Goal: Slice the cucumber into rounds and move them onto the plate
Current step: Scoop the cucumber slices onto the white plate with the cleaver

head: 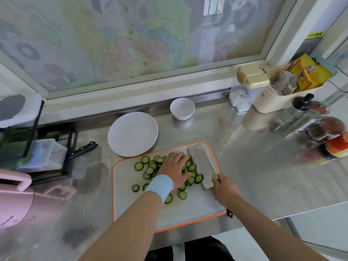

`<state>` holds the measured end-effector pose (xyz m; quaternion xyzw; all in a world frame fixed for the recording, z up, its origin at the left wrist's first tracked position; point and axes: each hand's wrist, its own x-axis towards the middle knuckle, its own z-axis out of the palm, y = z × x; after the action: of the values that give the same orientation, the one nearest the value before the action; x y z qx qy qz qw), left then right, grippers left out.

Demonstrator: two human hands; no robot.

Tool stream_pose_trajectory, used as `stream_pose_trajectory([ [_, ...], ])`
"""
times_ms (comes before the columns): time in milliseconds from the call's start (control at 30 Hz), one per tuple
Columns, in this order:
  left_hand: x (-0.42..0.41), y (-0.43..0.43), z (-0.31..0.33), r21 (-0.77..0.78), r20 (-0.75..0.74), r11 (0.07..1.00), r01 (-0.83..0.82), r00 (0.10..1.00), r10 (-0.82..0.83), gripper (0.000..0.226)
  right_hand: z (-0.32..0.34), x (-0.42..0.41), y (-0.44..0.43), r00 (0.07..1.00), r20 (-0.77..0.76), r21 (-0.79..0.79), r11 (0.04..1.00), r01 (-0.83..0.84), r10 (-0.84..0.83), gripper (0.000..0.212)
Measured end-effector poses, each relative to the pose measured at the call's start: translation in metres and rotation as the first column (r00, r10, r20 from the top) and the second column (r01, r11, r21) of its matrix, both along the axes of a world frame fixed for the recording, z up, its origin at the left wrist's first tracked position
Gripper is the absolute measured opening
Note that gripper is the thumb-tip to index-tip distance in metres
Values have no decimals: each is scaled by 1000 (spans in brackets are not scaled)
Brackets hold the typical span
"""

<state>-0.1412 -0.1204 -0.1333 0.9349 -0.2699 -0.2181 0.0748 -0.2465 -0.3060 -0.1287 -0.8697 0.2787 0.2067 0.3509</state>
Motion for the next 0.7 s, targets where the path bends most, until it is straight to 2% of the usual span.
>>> stream_pose_trajectory([
  [167, -7, 16, -2, -127, 13, 988, -86, 996, 89, 72, -5, 3, 20, 994, -97, 124, 991, -46, 58, 16],
  [267, -13, 18, -2, -142, 15, 986, -88, 996, 91, 81, -2, 4, 33, 994, -70, 152, 986, -74, 85, 13],
  [333, -18, 16, -5, -145, 37, 987, -71, 996, 77, 85, 1, 2, 40, 998, -42, 211, 977, -29, 39, 16],
  [433, -25, 11, -9, -143, 74, 989, -41, 996, 52, 88, -2, 2, 48, 995, -97, 357, 933, 56, -22, 23],
  [700, -31, 11, -1, -221, 181, 974, -48, 979, 89, 81, 11, -1, 50, 975, -14, 449, 870, 205, -223, 30],
])
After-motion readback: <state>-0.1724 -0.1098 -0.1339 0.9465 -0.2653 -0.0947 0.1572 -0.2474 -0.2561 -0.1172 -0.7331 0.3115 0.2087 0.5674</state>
